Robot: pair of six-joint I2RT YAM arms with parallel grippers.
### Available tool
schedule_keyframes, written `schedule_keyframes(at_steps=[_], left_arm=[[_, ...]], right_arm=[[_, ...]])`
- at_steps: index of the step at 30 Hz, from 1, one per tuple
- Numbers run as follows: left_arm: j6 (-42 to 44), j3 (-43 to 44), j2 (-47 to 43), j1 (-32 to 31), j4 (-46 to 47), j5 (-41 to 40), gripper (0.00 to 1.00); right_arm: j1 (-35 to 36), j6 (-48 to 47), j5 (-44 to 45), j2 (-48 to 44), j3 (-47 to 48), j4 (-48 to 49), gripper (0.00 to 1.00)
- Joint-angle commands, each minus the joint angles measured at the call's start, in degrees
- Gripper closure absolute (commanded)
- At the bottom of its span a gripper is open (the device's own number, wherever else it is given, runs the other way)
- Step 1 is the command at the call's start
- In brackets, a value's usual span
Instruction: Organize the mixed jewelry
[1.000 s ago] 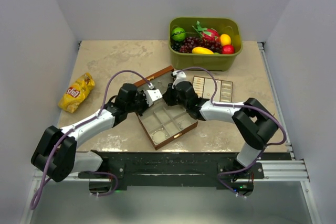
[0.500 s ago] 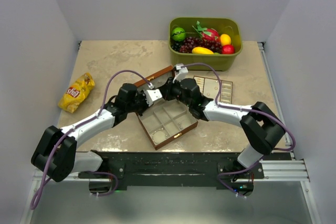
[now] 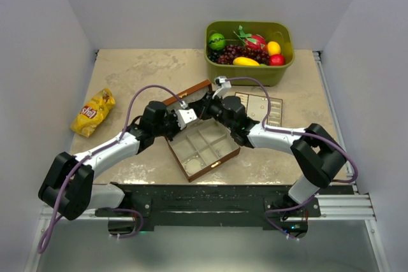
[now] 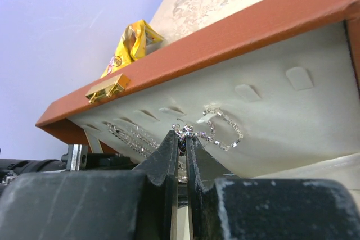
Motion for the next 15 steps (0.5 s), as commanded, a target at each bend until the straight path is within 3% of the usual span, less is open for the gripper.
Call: schedule_keyframes(at_steps=[1,15], left_arm=[[-0.4,1.0,1.1,-0.5,-2.3,6.1,1.00],[-0.4,0.3,-2.1,-0.6,-0.9,7.6,1.00]], right_arm=[[-0.4,1.9,0.8,-0.3,-0.2,5.0,0.98],[-0.3,-2.2,2.0,2.3,-3.8,1.2,0.98]])
